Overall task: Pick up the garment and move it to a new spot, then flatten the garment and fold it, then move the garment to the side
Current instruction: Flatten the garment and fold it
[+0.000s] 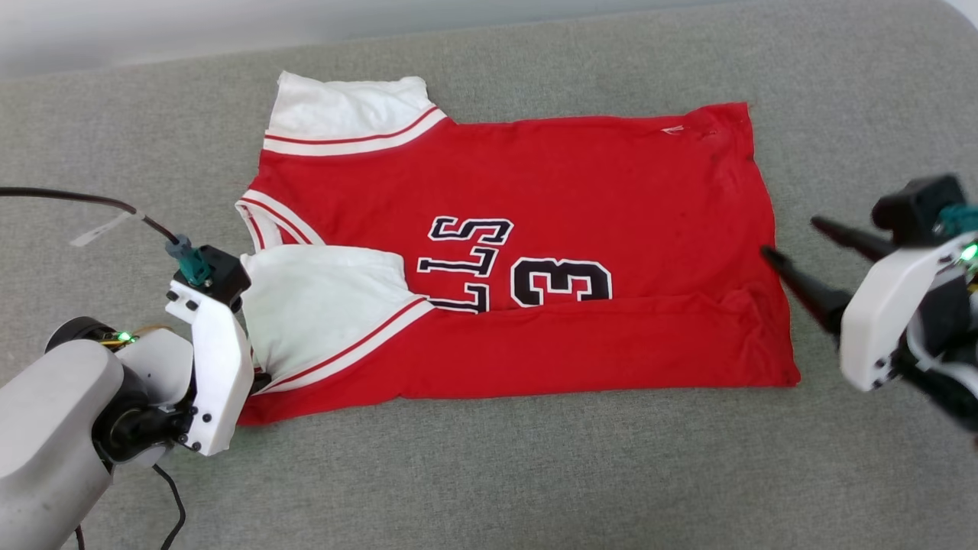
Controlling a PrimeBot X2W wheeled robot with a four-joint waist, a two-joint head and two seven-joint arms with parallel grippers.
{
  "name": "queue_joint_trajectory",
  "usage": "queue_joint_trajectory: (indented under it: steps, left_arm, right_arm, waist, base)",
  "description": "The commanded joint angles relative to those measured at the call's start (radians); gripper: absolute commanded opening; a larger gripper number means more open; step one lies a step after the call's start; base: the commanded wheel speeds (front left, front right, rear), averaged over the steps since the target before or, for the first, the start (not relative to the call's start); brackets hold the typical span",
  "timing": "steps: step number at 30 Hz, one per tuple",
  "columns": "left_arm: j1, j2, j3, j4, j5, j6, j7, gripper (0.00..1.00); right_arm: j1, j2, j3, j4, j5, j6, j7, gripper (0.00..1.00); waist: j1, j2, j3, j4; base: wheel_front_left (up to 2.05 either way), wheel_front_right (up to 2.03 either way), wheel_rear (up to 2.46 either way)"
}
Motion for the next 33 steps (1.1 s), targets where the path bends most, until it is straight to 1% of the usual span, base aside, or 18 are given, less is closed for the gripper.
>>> queue_joint_trajectory:
  steps: [1, 4, 8, 11, 13, 17, 22, 27, 32, 33]
  left_arm:
    - [0.014, -0.006, -0.020, 0.008, 0.004, -0.002, -0.004, 0.00]
    - [-0.003, 0.007, -0.020, -0.015, 0.006, -0.004, -0.013, 0.00]
    - [-0.016, 0.025, -0.018, -0.053, 0.003, -0.004, -0.026, 0.00]
    - [-0.019, 0.039, -0.018, -0.082, 0.007, -0.005, -0.035, 0.00]
    - [-0.019, 0.044, -0.017, -0.099, 0.008, -0.005, -0.040, 0.00]
    - [-0.023, 0.044, -0.018, -0.125, 0.015, 0.001, -0.044, 0.00]
    - [-0.031, 0.039, -0.019, -0.147, 0.024, 0.006, -0.046, 0.00]
    - [-0.027, 0.038, -0.019, -0.156, 0.027, 0.012, -0.054, 0.00]
    - [-0.013, 0.035, -0.022, -0.156, 0.024, 0.015, -0.061, 0.00]
    - [-0.008, 0.034, -0.022, -0.154, 0.021, 0.015, -0.064, 0.00]
  right_arm:
    - [-0.034, -0.023, 0.006, -0.015, -0.007, -0.001, 0.023, 1.00]
    - [-0.075, -0.067, 0.031, -0.042, 0.012, -0.001, 0.101, 1.00]
    - [-0.116, -0.132, 0.083, -0.070, 0.063, -0.001, 0.256, 1.00]
    - [-0.120, -0.153, 0.118, -0.064, 0.124, -0.001, 0.378, 1.00]
    - [-0.124, -0.155, 0.131, -0.046, 0.144, -0.001, 0.434, 1.00]
    - [-0.113, -0.113, 0.153, 0.021, 0.166, -0.001, 0.484, 1.00]
    - [-0.096, -0.021, 0.153, 0.146, 0.163, -0.001, 0.449, 1.00]
    - [-0.042, 0.080, 0.219, 0.264, 0.163, 0.000, 0.425, 1.00]
    - [-0.032, 0.108, 0.258, 0.304, 0.171, 0.001, 0.387, 1.00]
    - [-0.041, 0.104, 0.262, 0.302, 0.172, 0.001, 0.372, 0.33]
  waist:
    - [0.0001, 0.0000, -0.010, 0.005]
    - [0.0001, 0.0000, -0.020, 0.010]
    - [0.0001, 0.0000, -0.030, 0.016]
    - [0.0001, 0.0000, -0.029, 0.020]
    - [0.0001, 0.0000, -0.024, 0.023]
    - [0.0001, 0.0000, -0.006, 0.034]
    - [0.0001, 0.0000, 0.019, 0.050]
    - [0.0001, 0.0000, 0.033, 0.060]
    - [0.0001, 0.0000, 0.027, 0.060]
    - [0.0001, 0.0000, 0.021, 0.059]
  base:
    - [0.00, 0.00, 0.00]
    - [0.00, 0.00, 0.00]
    - [0.00, 0.00, 0.00]
    - [0.00, 0.00, 0.00]
    - [0.00, 0.00, 0.00]
    - [0.00, 0.00, 0.00]
    - [0.00, 0.00, 0.00]
    - [0.00, 0.00, 0.00]
    - [0.00, 0.00, 0.00]
    - [0.00, 0.00, 0.00]
